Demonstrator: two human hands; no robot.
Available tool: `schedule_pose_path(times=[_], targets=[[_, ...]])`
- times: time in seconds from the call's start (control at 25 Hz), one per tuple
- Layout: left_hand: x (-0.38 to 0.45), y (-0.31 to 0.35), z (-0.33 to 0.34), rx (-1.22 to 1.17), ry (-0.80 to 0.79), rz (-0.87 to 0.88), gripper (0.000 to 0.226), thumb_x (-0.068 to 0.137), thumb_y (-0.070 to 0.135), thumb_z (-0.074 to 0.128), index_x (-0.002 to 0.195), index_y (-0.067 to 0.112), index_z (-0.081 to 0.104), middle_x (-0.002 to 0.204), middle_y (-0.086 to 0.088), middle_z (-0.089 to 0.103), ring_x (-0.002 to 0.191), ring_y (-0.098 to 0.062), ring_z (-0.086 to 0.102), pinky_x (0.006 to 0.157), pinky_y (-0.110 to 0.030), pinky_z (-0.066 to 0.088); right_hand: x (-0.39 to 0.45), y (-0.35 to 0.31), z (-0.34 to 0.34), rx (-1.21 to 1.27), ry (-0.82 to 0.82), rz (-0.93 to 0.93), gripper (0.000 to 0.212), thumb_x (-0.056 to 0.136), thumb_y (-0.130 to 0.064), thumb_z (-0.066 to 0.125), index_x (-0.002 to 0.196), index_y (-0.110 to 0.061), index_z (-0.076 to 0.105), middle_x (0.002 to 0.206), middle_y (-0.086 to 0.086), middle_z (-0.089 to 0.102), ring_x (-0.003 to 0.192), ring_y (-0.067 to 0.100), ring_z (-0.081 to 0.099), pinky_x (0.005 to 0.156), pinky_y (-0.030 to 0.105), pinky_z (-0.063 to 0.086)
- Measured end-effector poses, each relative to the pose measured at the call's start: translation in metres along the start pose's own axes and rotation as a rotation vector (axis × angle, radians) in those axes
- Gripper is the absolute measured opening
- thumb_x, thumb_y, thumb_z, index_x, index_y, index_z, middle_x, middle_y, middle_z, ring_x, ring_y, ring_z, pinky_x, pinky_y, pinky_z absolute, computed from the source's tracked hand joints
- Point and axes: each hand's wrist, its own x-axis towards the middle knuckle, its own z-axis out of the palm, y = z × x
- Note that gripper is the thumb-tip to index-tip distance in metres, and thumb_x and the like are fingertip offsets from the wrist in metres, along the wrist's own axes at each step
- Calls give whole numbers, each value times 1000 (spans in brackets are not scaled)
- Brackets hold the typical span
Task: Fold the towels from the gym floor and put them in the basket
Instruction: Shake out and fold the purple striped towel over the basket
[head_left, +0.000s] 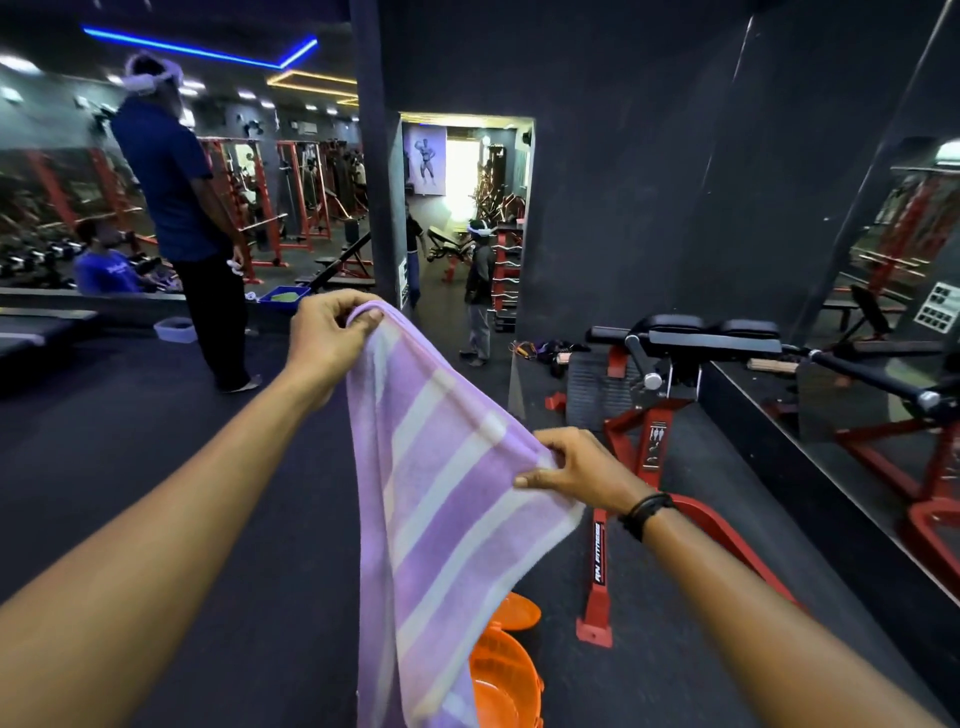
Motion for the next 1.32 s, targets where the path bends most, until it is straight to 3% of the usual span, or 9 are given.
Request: schedule_pose_path(times=[0.08, 0.28, 0.44, 0.6, 0.76, 0.96, 1.04, 1.16, 1.32], targets=[[0, -11, -7, 52, 125, -29, 16, 87, 8, 64, 96, 18, 72, 92, -3, 70, 84, -12, 59, 79, -30, 49, -4, 11, -19, -57, -59, 23, 49, 72, -52, 75, 65, -8, 55, 57, 3, 42, 56, 6, 33, 51, 33, 28], [-3, -37, -31, 173, 72, -188, 7, 80, 21, 76, 84, 16, 74, 78, -6, 70, 74, -12, 57, 71, -30, 46, 1, 18, -80, 280, 473, 106, 26, 73, -18, 80, 75, -8, 57, 61, 5, 56, 51, 5, 42, 48, 22, 34], [-4, -20, -39, 274, -509, -408, 7, 82, 16, 73, 80, 8, 73, 65, -3, 66, 63, -12, 56, 54, -21, 45, 4, 6, -99, 230, 92, 135, 39, 62, -22, 84, 87, -16, 54, 61, 3, 58, 47, 5, 48, 45, 20, 39], [25, 28, -35, -435, -277, -180, 43, 66, 38, 83, 98, 14, 68, 73, 8, 71, 62, 0, 63, 55, -17, 53, 26, -30, -160, 591, 287, 38, 56, 57, -35, 83, 105, -15, 60, 88, 2, 71, 73, 12, 67, 64, 26, 55], [-24, -28, -20, -149, -629, -387, 73, 38, 57, 91, 93, 13, 74, 100, -9, 74, 93, -24, 70, 84, -42, 55, 7, -8, -86, 704, 5, 190, 73, 55, -42, 89, 116, -10, 66, 119, 12, 67, 112, 27, 62, 95, 42, 51], [-50, -68, -36, -16, -821, -727, 52, 60, 43, 88, 80, -1, 67, 82, -17, 58, 68, -21, 55, 59, -26, 42, -23, 24, -68, 760, -117, 465, 41, 68, -34, 81, 78, 3, 66, 73, 10, 68, 57, 13, 61, 49, 23, 49], [-44, -51, -27, -142, -747, -750, 24, 69, 30, 83, 79, 10, 74, 73, -10, 62, 58, -11, 56, 47, -21, 45, -13, 15, -79, 759, -84, 492, 37, 74, -30, 77, 87, 3, 67, 82, 13, 68, 63, 14, 64, 55, 25, 53], [-22, -39, -17, -593, -458, -710, 56, 55, 38, 85, 103, 13, 72, 79, -2, 73, 66, -11, 66, 56, -25, 56, 5, -3, -102, 971, 89, 391, 30, 83, -35, 64, 93, -6, 67, 88, 9, 71, 72, 10, 70, 65, 24, 58], [-43, -51, -12, 74, -857, -598, 67, 52, 41, 88, 111, 20, 62, 104, -3, 73, 98, -21, 68, 77, -34, 56, 2, 7, -79, 564, -145, 484, 57, 62, -32, 87, 111, -13, 66, 105, 6, 73, 94, 20, 70, 82, 42, 57]])
